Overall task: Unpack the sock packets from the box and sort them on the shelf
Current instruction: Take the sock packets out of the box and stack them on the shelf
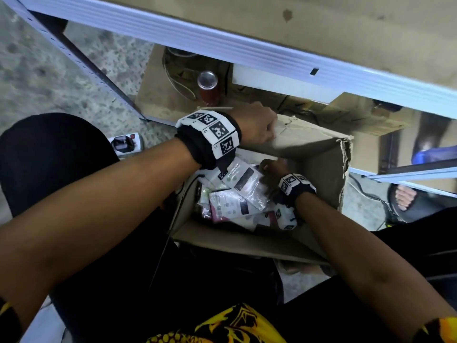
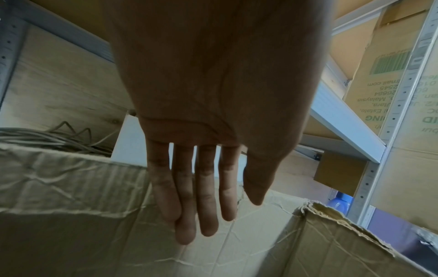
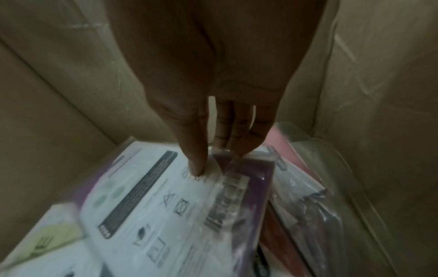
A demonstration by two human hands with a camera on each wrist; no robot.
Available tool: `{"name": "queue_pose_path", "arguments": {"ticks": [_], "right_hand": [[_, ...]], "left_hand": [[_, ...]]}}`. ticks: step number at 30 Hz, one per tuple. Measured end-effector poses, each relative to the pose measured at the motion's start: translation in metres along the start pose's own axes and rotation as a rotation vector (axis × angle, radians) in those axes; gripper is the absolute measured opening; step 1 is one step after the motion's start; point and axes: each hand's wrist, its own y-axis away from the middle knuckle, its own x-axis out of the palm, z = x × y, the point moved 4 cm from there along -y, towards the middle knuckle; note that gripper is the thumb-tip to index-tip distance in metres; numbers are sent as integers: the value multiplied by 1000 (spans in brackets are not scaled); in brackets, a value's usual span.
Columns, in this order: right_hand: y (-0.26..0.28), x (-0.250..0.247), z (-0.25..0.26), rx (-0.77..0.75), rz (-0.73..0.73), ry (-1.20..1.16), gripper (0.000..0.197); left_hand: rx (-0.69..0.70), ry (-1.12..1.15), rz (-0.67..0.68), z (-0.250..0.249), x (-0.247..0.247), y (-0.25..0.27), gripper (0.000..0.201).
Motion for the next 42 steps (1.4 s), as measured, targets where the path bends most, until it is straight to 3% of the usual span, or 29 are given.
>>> {"name": "queue_pose_path", "arguments": {"ticks": [4, 6, 12, 17, 23, 27, 32, 37, 42], "right_hand": [[6, -3, 3, -61, 46, -111, 17], [9, -4, 4, -66, 58, -160, 18], [23, 4, 22, -156, 45, 162, 21], [27, 18, 28, -162, 54, 293, 28], [34, 27, 26, -187, 0, 335, 26], [37, 36, 19, -179, 60, 304, 32], [43, 52, 26, -220, 157, 466, 30], [46, 56, 33, -186, 109, 499, 33], [50, 57, 40, -205, 181, 531, 35]], "left_hand": [[10, -17, 18, -2, 1, 3, 23], [1, -14, 22, -1, 1, 6, 24], [-4, -18, 17, 5, 3, 16, 25], [-5, -23, 27, 7, 1, 21, 26], [12, -53, 30, 9, 6, 24, 29], [16, -97, 38, 11, 10, 26, 33], [-6, -88, 51, 13, 15, 27, 33], [-17, -84, 49, 16, 20, 27, 27], [-25, -113, 60, 17, 26, 27, 26]]}}
